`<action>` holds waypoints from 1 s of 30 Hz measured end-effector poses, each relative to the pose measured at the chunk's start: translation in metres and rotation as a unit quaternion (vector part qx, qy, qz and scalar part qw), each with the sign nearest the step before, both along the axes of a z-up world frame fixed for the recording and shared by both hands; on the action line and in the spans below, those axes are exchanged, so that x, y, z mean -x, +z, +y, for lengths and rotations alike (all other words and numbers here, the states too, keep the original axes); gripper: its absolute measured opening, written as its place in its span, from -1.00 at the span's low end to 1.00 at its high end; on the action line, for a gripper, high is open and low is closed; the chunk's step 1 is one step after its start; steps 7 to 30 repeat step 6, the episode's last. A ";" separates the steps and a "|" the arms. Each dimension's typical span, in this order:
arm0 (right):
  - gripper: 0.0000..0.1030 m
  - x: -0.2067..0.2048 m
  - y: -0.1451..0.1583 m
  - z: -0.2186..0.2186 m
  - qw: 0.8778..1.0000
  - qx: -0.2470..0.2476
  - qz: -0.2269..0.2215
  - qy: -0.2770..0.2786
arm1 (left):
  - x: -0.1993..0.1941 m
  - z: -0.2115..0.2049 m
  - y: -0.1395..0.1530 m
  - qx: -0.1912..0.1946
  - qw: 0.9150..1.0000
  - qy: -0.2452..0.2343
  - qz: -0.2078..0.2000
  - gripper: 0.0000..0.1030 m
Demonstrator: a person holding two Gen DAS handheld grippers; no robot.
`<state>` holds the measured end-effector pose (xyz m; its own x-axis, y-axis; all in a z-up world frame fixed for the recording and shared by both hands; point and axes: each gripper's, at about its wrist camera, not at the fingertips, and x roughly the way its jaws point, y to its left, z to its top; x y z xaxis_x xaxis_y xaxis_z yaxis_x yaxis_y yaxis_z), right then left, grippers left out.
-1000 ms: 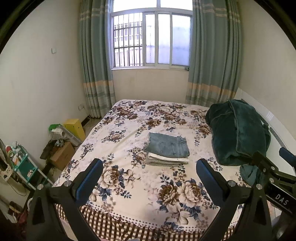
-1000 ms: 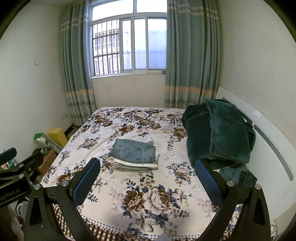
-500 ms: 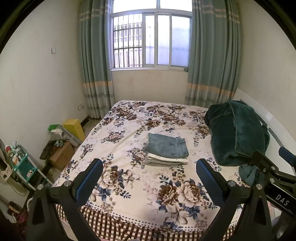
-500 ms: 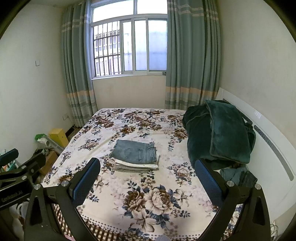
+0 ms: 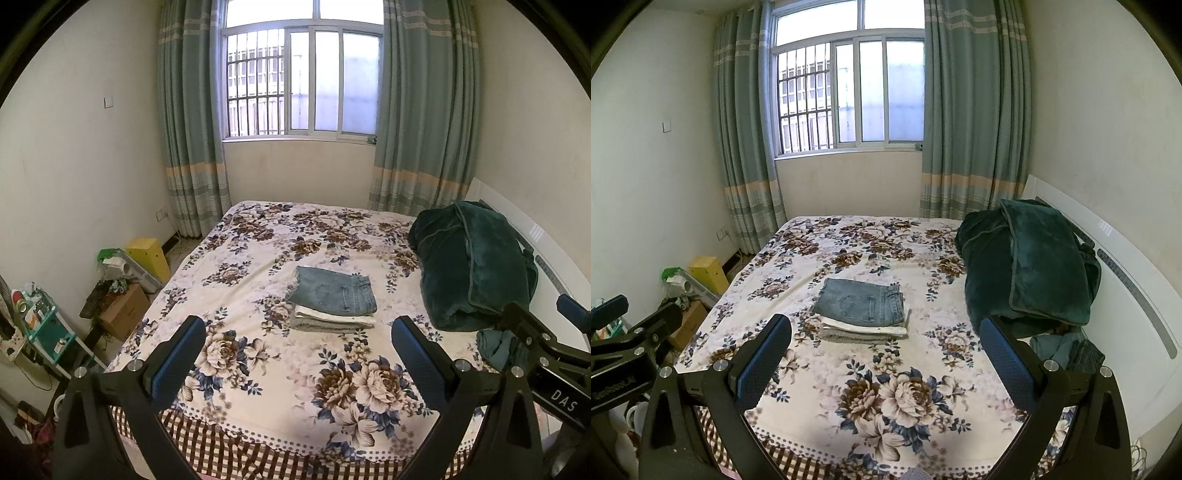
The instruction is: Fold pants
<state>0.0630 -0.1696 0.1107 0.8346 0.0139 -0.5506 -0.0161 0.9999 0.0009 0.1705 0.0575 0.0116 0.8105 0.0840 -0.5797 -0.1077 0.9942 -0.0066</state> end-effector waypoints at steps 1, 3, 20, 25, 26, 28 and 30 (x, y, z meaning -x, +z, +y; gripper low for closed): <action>1.00 0.000 0.000 0.000 1.000 0.000 0.000 0.000 | 0.000 0.001 0.000 0.000 1.000 -0.001 0.001 1.00; 1.00 -0.001 -0.001 0.000 1.000 0.000 0.000 0.000 | 0.000 0.001 0.000 0.000 1.000 0.000 -0.001 1.00; 1.00 0.000 0.000 0.002 1.000 0.000 -0.001 0.000 | 0.001 -0.001 0.004 0.000 1.000 0.000 -0.004 1.00; 1.00 0.000 0.000 0.002 1.000 0.000 -0.001 0.000 | 0.001 -0.001 0.004 0.000 1.000 0.000 -0.004 1.00; 1.00 0.000 0.000 0.002 1.000 0.000 -0.001 0.000 | 0.001 -0.001 0.004 0.000 1.000 0.000 -0.004 1.00; 1.00 0.000 0.000 0.002 1.000 0.000 -0.001 0.000 | 0.001 -0.001 0.004 0.000 1.000 0.000 -0.004 1.00; 1.00 0.000 0.000 0.002 1.000 0.000 -0.001 0.000 | 0.001 -0.001 0.004 0.000 1.000 0.000 -0.004 1.00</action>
